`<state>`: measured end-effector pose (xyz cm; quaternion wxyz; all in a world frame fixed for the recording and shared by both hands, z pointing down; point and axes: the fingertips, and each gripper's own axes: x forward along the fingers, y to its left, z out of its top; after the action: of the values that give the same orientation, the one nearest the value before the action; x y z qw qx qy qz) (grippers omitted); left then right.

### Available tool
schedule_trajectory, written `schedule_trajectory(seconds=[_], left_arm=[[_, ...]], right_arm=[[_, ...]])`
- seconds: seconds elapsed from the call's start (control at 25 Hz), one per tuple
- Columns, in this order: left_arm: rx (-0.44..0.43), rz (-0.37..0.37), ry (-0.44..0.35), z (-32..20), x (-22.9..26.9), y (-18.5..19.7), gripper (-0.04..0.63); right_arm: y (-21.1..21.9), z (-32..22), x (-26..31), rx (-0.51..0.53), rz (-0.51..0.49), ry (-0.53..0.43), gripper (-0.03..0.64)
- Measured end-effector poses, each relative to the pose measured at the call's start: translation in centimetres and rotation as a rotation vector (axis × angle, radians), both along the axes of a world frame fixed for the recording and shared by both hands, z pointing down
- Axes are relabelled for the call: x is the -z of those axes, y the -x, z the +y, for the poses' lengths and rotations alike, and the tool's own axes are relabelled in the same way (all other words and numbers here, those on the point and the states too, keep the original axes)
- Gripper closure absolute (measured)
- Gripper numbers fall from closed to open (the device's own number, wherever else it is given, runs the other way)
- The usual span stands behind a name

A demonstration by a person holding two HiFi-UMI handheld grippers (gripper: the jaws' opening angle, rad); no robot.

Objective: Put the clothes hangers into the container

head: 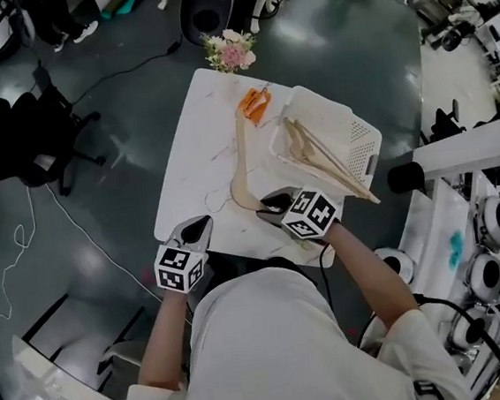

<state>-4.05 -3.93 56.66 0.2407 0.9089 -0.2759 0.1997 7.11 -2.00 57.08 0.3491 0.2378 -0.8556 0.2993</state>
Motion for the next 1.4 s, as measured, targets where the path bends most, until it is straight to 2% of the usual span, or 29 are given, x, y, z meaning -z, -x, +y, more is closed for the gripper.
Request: schedule_trajectory(seconds=[0.44, 0.6, 0.76, 1.16, 1.4], left_arm=[[-0.156, -0.001, -0.028, 0.6, 0.9, -8.5, 0.594], [-0.184, 0.000, -0.021, 1.1, 0.7, -10.8, 0.594], [-0.201, 0.003, -0.016, 1.4, 0.7, -12.8, 0.594], [-0.245, 0.004, -0.016, 1.1, 0.9, -16.5, 0.594], [-0.246, 0.002, -0.008, 0.7, 0.8, -17.6, 0.594]], right_arm=[[-7.6, 0.8, 4.3, -0.040, -0.051, -0.001, 0.518], [-11.0, 0.8, 5.4, -0.064, -0.075, 0.011, 0.518], [-14.5, 0.4, 5.7, -0.073, -0.052, 0.033, 0.518], [-20.6, -0.2, 3.3, -0.041, -0.015, 0.176, 0.518], [-23.0, -0.4, 0.8, 0.006, 0.054, 0.266, 0.518]])
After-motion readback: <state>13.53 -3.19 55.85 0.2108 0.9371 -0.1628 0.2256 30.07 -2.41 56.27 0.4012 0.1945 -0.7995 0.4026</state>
